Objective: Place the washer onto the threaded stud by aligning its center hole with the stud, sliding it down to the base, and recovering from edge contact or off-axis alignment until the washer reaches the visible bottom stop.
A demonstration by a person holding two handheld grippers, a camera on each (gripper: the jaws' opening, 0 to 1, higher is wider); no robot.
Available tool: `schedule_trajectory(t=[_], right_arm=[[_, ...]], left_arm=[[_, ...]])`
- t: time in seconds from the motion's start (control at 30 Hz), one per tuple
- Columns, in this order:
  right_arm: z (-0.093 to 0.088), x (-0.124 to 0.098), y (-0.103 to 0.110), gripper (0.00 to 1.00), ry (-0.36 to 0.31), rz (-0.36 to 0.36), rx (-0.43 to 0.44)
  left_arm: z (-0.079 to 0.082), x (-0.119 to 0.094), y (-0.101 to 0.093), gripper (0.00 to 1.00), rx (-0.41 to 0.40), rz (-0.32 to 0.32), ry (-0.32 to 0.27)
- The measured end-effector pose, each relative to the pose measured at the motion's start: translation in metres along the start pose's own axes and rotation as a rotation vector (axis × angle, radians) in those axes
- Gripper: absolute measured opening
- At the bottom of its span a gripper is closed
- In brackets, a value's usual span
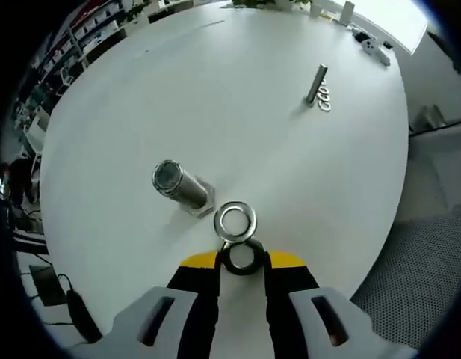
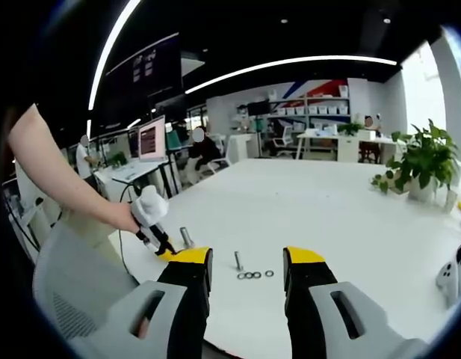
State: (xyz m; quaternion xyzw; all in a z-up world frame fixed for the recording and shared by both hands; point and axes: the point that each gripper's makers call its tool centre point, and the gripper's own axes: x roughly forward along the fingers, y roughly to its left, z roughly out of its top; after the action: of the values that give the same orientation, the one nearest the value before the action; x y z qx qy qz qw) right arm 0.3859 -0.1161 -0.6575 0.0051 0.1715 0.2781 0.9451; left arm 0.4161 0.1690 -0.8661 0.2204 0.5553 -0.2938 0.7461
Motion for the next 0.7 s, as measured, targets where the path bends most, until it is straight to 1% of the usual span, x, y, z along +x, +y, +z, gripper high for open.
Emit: schedule_trajectory(t=[0.13,0.27,0.5,0.7], right_arm=[[-0.0001,0.0003,-0.0004,0.4,0.001,0.0,0.005],[-0.0005,0.0001,0.0004,0.4,0.003,0.002,0.002],[-0.0013,0.0005,0.0013,0.4,0.009,0.005,-0.004],[-0.0015,0.0009,0.0019,0.4,0.012,0.006,-0.006]], left_arm=[[-0.0049,-0.0007,-0.0014,0.21,0.022,-0.005,0.03],[-0.0047,-0.0016,-0.0029,0.21,0.031,-0.006,0.045],[-0.0043,-0.0012,-0.0032,0.22,0.044,-0.015,0.092],[-0.005,-0.0014,-0.003,0.22,0.049,-0.016,0.101]])
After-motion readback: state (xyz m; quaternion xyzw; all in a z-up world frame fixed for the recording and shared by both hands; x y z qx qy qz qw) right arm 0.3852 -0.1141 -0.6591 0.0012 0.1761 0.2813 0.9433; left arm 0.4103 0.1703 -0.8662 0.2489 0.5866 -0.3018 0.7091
